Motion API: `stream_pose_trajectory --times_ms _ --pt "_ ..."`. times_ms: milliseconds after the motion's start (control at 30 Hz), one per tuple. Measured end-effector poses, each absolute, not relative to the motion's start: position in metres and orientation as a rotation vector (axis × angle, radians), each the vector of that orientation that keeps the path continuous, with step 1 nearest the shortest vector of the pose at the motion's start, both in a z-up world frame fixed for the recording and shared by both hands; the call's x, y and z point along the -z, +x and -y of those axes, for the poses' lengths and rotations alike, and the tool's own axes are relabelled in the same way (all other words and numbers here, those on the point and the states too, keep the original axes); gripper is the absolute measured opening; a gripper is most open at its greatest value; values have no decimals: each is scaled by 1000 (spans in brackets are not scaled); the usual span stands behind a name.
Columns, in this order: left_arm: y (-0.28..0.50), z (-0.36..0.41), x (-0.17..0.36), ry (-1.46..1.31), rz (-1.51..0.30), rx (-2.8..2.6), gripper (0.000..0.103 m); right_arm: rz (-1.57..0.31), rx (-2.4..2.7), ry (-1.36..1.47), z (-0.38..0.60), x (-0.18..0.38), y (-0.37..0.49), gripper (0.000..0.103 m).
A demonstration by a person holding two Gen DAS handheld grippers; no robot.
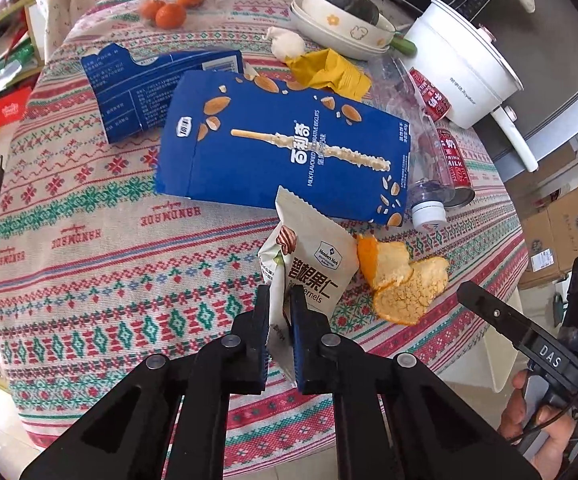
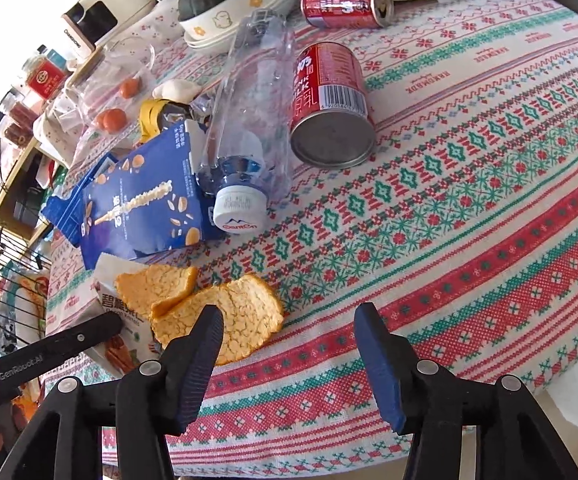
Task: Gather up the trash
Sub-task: 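Grasp the pecan snack bag with the left tool while the right tool approaches the orange peels, then close the right tool on the orange peel while the left tool holds the pecan bag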
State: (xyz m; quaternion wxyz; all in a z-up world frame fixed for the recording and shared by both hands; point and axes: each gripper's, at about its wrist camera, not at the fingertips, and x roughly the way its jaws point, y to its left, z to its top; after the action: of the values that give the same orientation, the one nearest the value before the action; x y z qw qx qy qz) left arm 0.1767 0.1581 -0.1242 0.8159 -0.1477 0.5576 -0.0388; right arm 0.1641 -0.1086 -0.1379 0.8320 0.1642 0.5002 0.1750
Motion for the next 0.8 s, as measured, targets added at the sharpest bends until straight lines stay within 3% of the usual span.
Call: stream_pose_trajectory --times_ms 533,800 --pt "148 -200 108 -220 -1141 75 9 -967 -493 144 38 124 148 60" --pt "143 -195 111 -202 -1155 104 9 -987 -481 -68 -4 157 147 60"
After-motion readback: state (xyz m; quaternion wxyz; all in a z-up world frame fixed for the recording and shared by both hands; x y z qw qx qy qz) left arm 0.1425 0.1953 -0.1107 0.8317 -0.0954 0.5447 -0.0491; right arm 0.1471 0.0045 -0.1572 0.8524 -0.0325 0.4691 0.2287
